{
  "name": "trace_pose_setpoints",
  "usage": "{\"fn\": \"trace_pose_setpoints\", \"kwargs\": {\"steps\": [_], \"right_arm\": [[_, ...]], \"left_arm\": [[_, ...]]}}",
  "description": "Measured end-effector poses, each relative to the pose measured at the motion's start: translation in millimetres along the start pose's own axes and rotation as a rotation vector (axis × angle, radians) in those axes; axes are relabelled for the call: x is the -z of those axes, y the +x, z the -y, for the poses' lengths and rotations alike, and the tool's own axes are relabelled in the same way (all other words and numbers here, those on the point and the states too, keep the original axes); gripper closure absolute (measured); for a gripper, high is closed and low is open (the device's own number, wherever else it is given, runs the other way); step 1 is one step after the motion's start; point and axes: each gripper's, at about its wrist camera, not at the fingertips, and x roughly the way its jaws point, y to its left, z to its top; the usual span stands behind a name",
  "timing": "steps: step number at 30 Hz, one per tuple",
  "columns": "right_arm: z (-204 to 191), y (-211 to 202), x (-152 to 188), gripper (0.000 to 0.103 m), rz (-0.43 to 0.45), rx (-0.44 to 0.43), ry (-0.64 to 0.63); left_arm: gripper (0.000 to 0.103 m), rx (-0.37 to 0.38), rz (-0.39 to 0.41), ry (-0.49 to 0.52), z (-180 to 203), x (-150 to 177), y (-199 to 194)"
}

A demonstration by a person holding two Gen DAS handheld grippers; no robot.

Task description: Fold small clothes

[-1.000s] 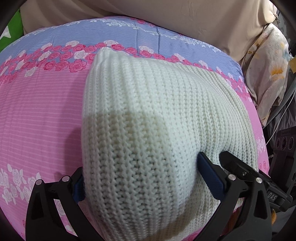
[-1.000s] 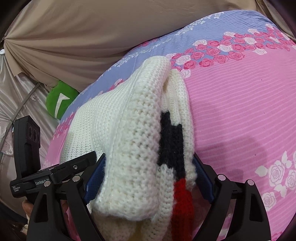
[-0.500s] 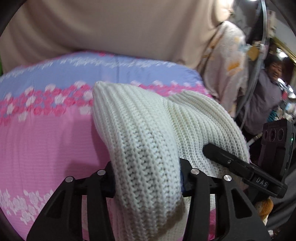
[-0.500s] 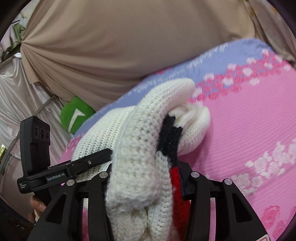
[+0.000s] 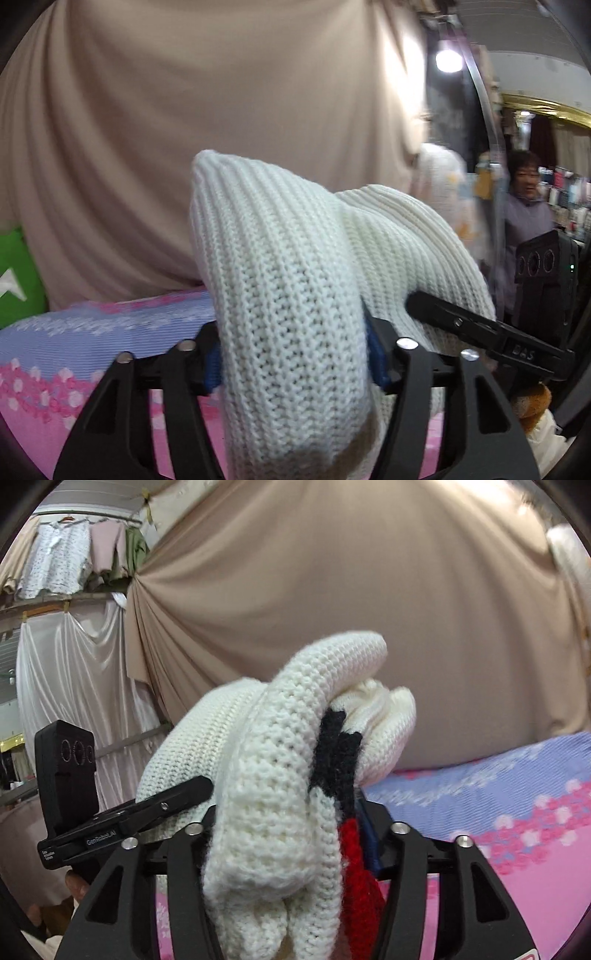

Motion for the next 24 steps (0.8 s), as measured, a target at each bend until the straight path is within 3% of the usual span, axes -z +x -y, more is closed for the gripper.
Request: {"fn": "trace_pose_setpoints", "kwargs": {"steps": [2, 4, 5, 6, 9, 11, 15, 18, 19, 20, 21, 24], "right_arm": [[31, 69, 28, 0.034, -0.141, 0.048, 0.071], [59, 113, 65, 0.036, -0.271, 0.167, 0.102], [68, 125, 81, 0.042, -0.315, 0.241, 0.097], [75, 129, 96, 0.043, -0.341, 0.256, 0.110], [90, 120, 103, 0.043, -0.314, 0.188, 0.204], [92, 123, 93, 0.041, -0.299, 0.153, 0.235], [87, 147, 79, 0.033, -0.300, 0.106, 0.261], [82, 185, 90, 0.034, -0.396, 0.102, 0.233], [79, 195, 94, 0.040, -0.431, 0.109, 0.205], [73, 200, 97, 0.069, -0.446, 0.126, 0.157], [64, 199, 94, 0.077, -0.429, 0.136, 0.111], [48, 176, 77, 0.084, -0.319, 0.139, 0.021]], "left_arm": [[0.009, -0.091, -0.042, -0.050, -40, 21, 34], [0.011, -0.175, -0.196, -0.121, -87, 64, 83], [0.018, -0.189, -0.275, -0.177, -108, 86, 97], [0.023, -0.162, -0.316, -0.237, -124, 102, 102], [0.021, -0.063, -0.324, -0.417, -160, 131, 96], [0.019, -0.021, -0.324, -0.468, -169, 132, 97], [0.014, -0.037, -0.337, -0.463, -174, 129, 117], [0.015, -0.033, -0.385, -0.459, -176, 137, 130], [0.016, -0.044, -0.394, -0.448, -174, 141, 132], [0.019, -0.061, -0.402, -0.424, -170, 143, 134], [0.022, -0.095, -0.407, -0.384, -164, 143, 135], [0.026, -0.171, -0.399, -0.262, -147, 140, 130]]}}
